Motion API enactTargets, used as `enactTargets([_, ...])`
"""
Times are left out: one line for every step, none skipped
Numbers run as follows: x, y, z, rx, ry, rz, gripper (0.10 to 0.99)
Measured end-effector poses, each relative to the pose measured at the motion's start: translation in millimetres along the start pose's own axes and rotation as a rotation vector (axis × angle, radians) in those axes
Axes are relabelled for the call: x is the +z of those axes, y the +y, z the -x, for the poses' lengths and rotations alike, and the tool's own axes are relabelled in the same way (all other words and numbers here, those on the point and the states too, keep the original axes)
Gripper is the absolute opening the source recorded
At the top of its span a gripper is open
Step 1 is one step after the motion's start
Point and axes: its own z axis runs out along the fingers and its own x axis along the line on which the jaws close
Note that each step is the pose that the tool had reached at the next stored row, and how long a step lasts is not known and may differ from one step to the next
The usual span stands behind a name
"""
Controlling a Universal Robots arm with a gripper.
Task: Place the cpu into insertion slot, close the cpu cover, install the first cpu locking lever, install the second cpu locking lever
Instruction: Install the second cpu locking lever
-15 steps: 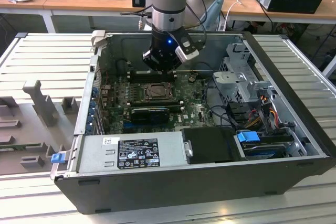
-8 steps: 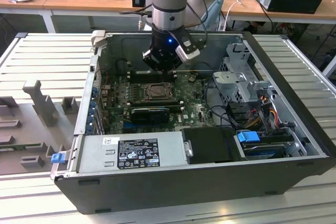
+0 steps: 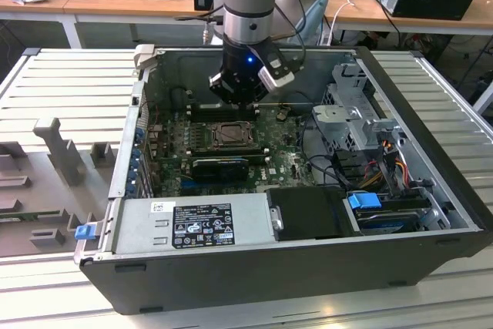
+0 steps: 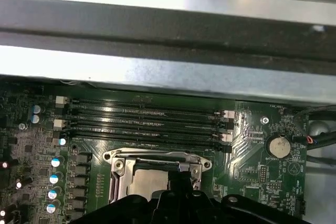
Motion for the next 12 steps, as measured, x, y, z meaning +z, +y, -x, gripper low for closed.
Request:
enactTargets([-0.8, 0.0, 0.0, 0.0, 0.0, 0.0, 0.106])
enactTargets([-1.0, -0.2, 0.0, 0.0, -0.0001, 0.0, 0.106])
enactTargets([-1.1, -0.8, 0.0, 0.0, -0.0001, 0.0, 0.106])
enactTargets([-1.2, -1.6, -0.1, 0.0, 0.0, 0.0, 0.106])
enactTargets([-1.2, -2.9, -0.2, 0.0, 0.0, 0.0, 0.106])
enactTargets([-1.3, -3.9, -0.3, 0.0, 0.0, 0.0, 0.106])
enactTargets([-1.3, -4.3, -0.3, 0.0, 0.0, 0.0, 0.106])
enactTargets([-1.7, -4.4, -0.3, 0.0, 0.0001, 0.0, 0.106])
enactTargets([-3.3, -4.3, -0.3, 0.0, 0.0001, 0.0, 0.106])
enactTargets([-4.8, -4.2, -0.2, 0.0, 0.0001, 0.0, 0.106])
enactTargets([-6.1, -4.2, -0.2, 0.0, 0.0, -0.001, 0.106])
enactTargets([-8.3, -4.1, -0.1, 0.0, 0.0001, -0.001, 0.106])
